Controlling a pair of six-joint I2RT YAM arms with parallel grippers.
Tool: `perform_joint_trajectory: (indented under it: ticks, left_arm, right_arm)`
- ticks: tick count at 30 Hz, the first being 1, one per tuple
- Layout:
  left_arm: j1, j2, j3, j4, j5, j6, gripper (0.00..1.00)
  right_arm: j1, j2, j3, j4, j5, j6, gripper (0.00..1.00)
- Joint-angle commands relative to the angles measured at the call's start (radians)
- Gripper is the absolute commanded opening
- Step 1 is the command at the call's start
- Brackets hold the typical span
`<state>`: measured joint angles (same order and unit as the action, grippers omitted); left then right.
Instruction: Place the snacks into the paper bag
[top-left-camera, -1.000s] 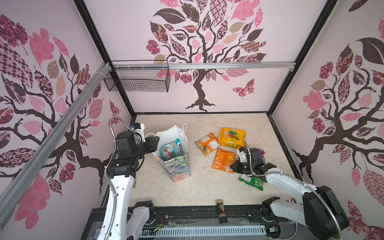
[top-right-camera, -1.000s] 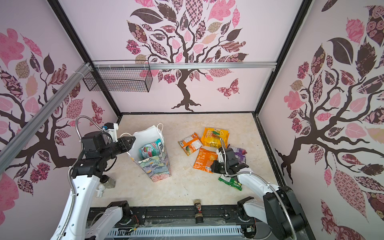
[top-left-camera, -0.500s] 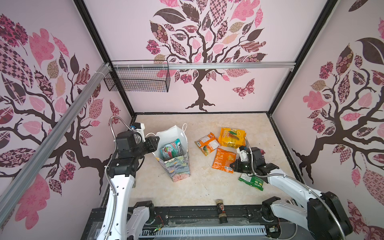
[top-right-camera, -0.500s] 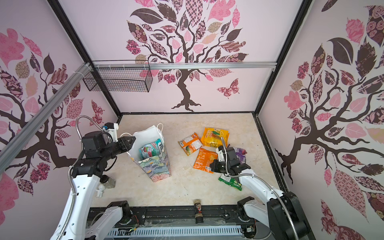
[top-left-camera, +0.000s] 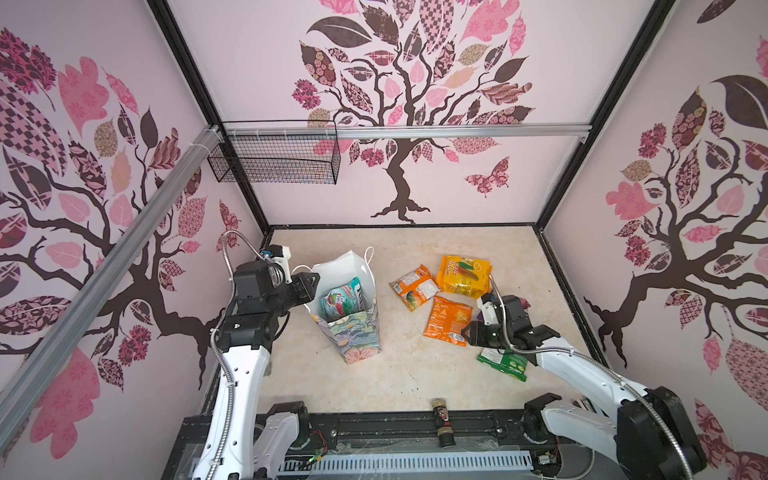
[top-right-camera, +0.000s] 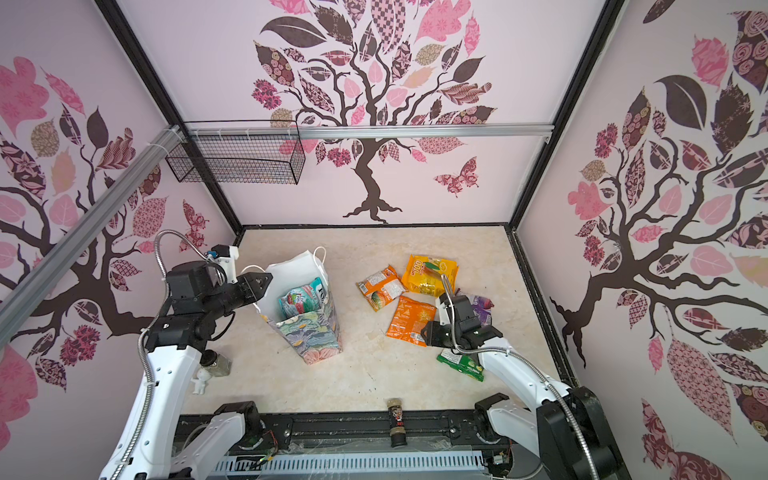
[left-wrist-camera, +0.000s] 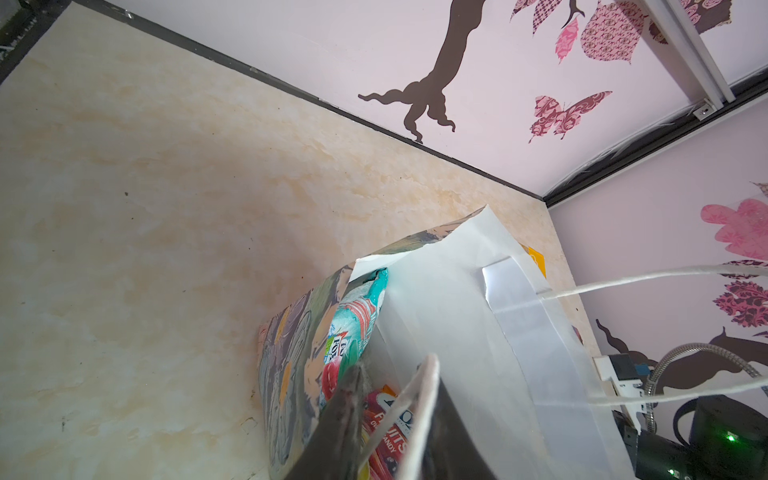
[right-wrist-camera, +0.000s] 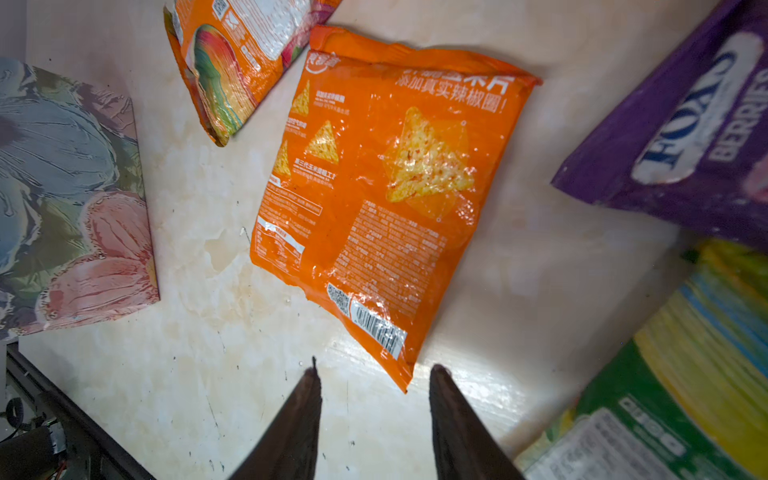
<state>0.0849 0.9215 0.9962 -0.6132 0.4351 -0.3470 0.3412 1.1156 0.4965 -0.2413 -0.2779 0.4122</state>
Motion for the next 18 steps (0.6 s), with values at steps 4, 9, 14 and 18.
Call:
perform_joint_trajectory:
  ticks: [4,9,14,18]
  left_arm:
    - [-0.002,-0.003,0.0,0.021,0.006,0.006,0.26]
    - [-0.002,0.004,0.0,0.021,0.009,0.005,0.26]
    - [-0.002,0.005,-0.001,0.025,0.012,0.005,0.26]
    - [-0.002,0.006,-0.001,0.027,0.012,0.003,0.26]
  right_arm:
    - [0.005,0.075,-0.02,0.08,-0.034,0.003,0.48]
    - [0.005,0.109,-0.044,0.135,-0.042,0.017,0.48]
    - [0.008,0.143,-0.052,0.18,-0.053,0.029,0.49]
    - [0.008,0.169,-0.053,0.201,-0.042,0.038,0.49]
